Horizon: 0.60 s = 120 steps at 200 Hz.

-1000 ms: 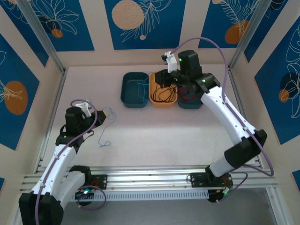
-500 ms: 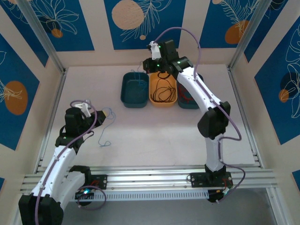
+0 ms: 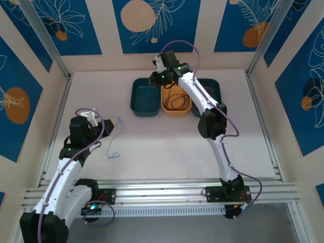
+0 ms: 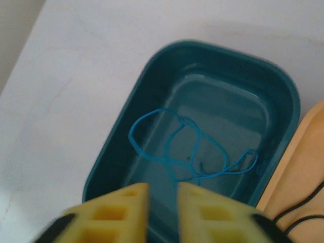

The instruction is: Untangle the cables

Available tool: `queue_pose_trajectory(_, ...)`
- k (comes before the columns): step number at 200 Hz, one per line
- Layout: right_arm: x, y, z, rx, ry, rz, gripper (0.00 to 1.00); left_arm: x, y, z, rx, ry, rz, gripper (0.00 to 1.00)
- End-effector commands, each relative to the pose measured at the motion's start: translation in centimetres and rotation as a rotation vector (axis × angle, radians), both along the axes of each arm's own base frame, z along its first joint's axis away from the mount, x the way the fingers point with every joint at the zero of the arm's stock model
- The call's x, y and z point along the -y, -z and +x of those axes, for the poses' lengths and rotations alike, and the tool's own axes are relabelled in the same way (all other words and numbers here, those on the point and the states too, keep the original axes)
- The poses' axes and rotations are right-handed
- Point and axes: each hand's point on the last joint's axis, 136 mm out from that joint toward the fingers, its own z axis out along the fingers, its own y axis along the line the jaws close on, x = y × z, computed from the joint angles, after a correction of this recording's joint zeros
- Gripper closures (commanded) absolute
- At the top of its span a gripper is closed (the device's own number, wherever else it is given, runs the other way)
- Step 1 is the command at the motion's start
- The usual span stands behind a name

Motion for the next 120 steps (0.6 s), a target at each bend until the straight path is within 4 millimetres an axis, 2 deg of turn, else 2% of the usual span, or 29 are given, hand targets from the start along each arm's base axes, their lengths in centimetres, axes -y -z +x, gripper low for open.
queue_pose_trajectory(1,-0.2,1.1,-1.6,-0.062,-0.047,-0.008,0.62,0.6,-1.8,-0.1,0.05,0.043,0.012,1.0)
queue_pose_trajectory(33,-0.7,0.8,-3.4,-0.063,-0.111,-0.022,0.53,1.2,-2.5,0.0,0.063,0.086,0.017,1.0)
queue_pose_trajectory(61,-1.4,-1.7,-5.7,-0.007,-0.17,0.001,0.52,1.8,-3.2,-0.1,0.076,0.132,0.019,1.0)
queue_pose_trajectory(94,-1.9,-4.7,-10.1,0.025,-0.246,0.125,0.52,2.9,-4.3,-0.2,0.119,0.21,0.0,1.0)
queue_pose_trajectory(120,-1.7,-5.9,-14.3,0.061,-0.354,0.242,0.52,4.2,-5.7,-0.4,0.172,0.295,-0.034,1.0)
